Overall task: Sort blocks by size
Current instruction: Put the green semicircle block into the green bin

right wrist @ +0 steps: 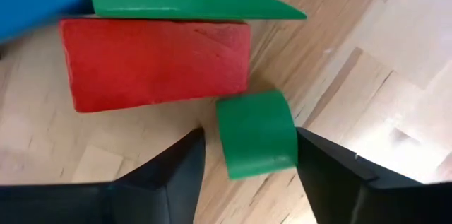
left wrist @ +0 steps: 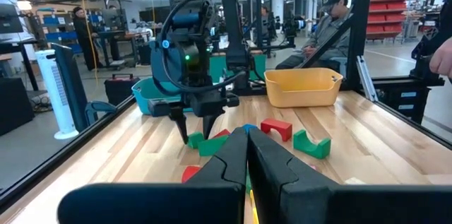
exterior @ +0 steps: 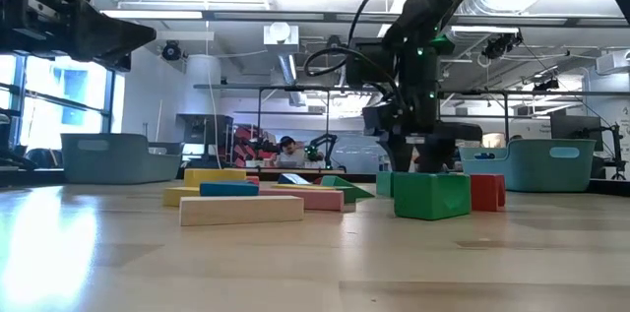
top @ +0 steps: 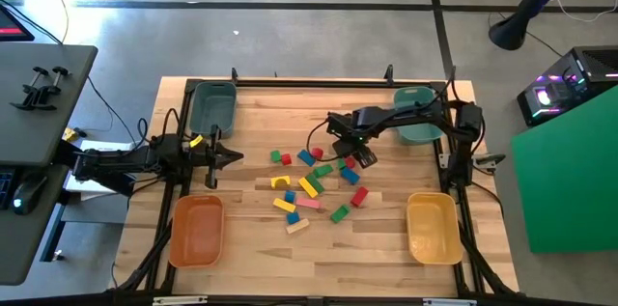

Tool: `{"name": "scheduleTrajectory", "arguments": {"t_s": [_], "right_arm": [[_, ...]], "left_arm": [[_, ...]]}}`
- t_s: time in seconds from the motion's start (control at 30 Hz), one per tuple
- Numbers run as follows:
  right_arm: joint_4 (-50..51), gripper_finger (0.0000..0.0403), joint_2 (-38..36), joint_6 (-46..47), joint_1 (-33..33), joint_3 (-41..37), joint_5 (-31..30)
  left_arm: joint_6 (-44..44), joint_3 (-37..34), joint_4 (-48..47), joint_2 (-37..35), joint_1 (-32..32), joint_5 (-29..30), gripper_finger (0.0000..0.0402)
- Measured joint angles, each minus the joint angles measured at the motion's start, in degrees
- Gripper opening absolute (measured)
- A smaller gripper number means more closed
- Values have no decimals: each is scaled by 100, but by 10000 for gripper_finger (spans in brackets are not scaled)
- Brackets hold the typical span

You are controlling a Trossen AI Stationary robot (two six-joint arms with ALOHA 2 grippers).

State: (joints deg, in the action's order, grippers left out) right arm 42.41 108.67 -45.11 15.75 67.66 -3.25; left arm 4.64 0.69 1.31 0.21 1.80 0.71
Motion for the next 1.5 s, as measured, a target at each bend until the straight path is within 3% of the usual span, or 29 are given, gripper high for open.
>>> {"name": "scheduleTrajectory", "arguments": {"t_s": [0.27,0.47,0.63,0.8,0.97,1.1,1.2,1.5], "right_arm": [[-74,133,6,339,-2,-2,44],[260,130,-44,1210,-49,76,-38],[806,130,-737,1500,22,133,-222],[1627,130,-1671,2150,679,133,-1126],[2356,130,-2154,3368,2025,133,-1293],[2637,130,-1927,4352,3100,133,-1276],[2539,130,-1609,4676,3575,131,-929],[2434,130,-889,4925,3644,94,-714]], "left_arm": [[9,0,1,0,0,0,1],[7,0,3,0,0,0,1],[-3,2,5,0,0,0,1],[-2,4,36,0,0,0,1],[0,4,113,0,0,0,1],[3,7,331,0,0,0,1],[4,7,422,0,0,-1,1],[6,7,464,0,0,-1,1]]}}
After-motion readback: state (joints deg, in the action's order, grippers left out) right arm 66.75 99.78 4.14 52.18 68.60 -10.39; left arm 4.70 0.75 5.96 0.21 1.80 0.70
